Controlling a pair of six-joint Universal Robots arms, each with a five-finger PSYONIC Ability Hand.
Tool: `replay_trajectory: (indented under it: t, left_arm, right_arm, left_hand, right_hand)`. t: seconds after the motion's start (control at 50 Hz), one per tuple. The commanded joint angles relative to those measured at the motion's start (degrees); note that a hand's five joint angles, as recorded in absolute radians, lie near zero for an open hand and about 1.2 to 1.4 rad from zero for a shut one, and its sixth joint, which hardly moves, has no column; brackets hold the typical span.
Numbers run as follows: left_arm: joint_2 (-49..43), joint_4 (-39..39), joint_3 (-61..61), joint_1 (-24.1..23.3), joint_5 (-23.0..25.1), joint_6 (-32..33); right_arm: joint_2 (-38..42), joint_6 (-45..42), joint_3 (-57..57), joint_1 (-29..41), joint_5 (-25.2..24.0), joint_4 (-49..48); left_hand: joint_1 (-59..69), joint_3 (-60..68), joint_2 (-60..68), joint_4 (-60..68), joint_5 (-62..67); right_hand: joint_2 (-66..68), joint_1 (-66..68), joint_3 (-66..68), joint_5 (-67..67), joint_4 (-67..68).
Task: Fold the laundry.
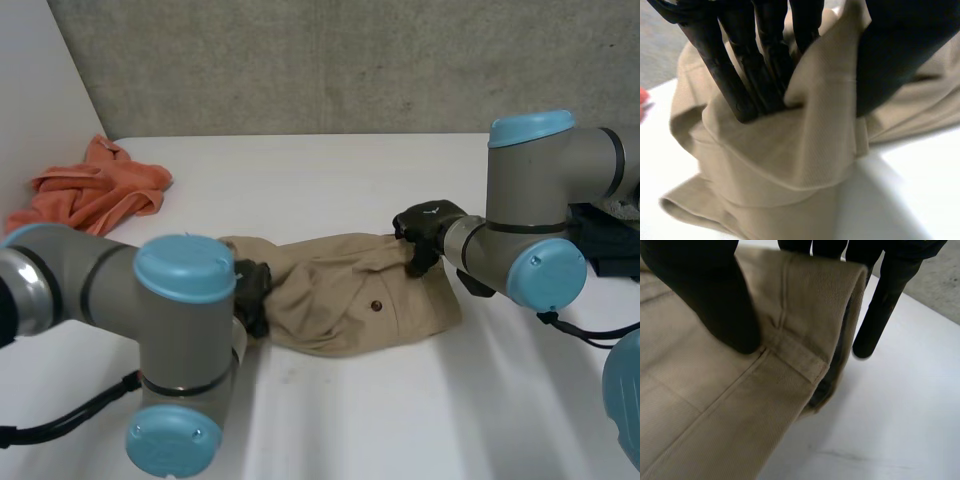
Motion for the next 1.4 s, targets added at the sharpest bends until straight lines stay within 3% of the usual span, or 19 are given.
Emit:
replay_trajectory:
  t: [0.02,0.08,0.24,0.38,0.52,0.64,0.76,0.84,0.86,0.94,1.02,1.22,1.4]
  left_arm:
    - [12.04,-1.84,-1.23,3.43,0.02,0.19]
    - [17.33,-3.95,-1.06,4.67,2.66,0.98]
    - [28.77,-19.22,2.09,11.69,17.5,6.34]
    - [25.54,-32.94,6.49,17.58,24.28,7.31]
    - [16.31,-35.43,9.83,19.96,27.36,8.36]
    - [4.18,-30.6,19.05,20.67,24.21,11.0]
    - [-2.24,-20.77,32.58,20.93,23.76,15.21]
    - [-2.51,-7.6,40.76,21.46,24.81,17.42]
    - [-1.73,-1.21,42.17,21.72,25.25,17.24]
    - [1.08,13.82,41.4,22.07,27.09,15.32]
    - [3.9,18.62,38.41,22.16,28.51,12.5]
    - [6.45,17.13,27.96,22.78,27.19,11.44]
    - [5.22,14.15,7.85,19.01,29.3,12.23]
  right_arm:
    - [-8.57,-2.36,5.82,-1.37,0.66,-4.21]
    - [-14.03,-6.49,9.96,-1.81,0.13,-5.53]
    - [-32.13,-25.98,25.95,-2.25,-0.31,-9.66]
    - [-39.88,-37.33,35.54,-2.08,-0.57,-10.19]
    - [-38.23,-40.08,38.72,-0.85,-0.84,-11.42]
    - [-27.52,-39.46,35.12,0.38,0.82,-16.42]
    - [-18.54,-34.64,22.3,1.61,7.94,-24.33]
    - [-16.34,-26.91,11.58,2.14,12.34,-34.78]
    - [-16.51,-23.24,9.03,2.06,12.95,-40.2]
    - [-18.26,-14.01,7.69,2.06,12.09,-55.48]
    - [-18.62,-11.69,8.04,2.49,11.56,-64.67]
    - [-15.64,-12.48,10.23,3.11,9.44,-56.0]
    - [-14.23,-17.57,22.43,1.53,8.57,-42.64]
  left_hand:
    - [17.92,19.68,18.29,18.36,19.2]
    - [17.92,19.68,18.29,18.36,19.2]
    - [17.92,19.68,18.29,18.36,19.2]
    - [17.92,19.68,18.29,18.36,19.2]
    - [17.92,19.68,18.29,18.36,19.2]
    - [17.92,19.68,18.29,18.36,19.2]
    - [17.92,19.68,18.29,18.36,19.2]
    - [17.92,19.68,18.29,18.36,19.2]
    - [17.92,19.68,18.29,18.36,19.2]
    - [17.92,19.68,18.29,18.36,19.2]
    - [17.92,19.68,18.29,18.36,19.2]
    - [17.92,19.68,18.29,18.36,19.2]
    - [17.92,19.68,18.29,18.36,19.2]
  right_hand:
    - [16.56,17.76,17.37,18.31,17.31]
    - [16.56,17.76,17.37,18.31,17.31]
    - [16.56,17.76,17.37,18.31,17.31]
    - [16.56,17.76,17.37,18.31,17.31]
    - [16.56,17.76,17.37,18.31,17.31]
    - [16.56,17.76,17.37,18.31,17.31]
    - [16.56,17.76,17.37,18.31,17.31]
    - [16.56,17.76,17.37,18.31,17.31]
    - [16.56,17.76,17.37,18.31,17.31]
    - [16.56,17.76,17.37,18.31,17.31]
    - [16.56,17.76,17.37,18.31,17.31]
    - [16.56,17.76,17.37,18.31,17.31]
    - [16.56,17.76,17.37,18.31,17.31]
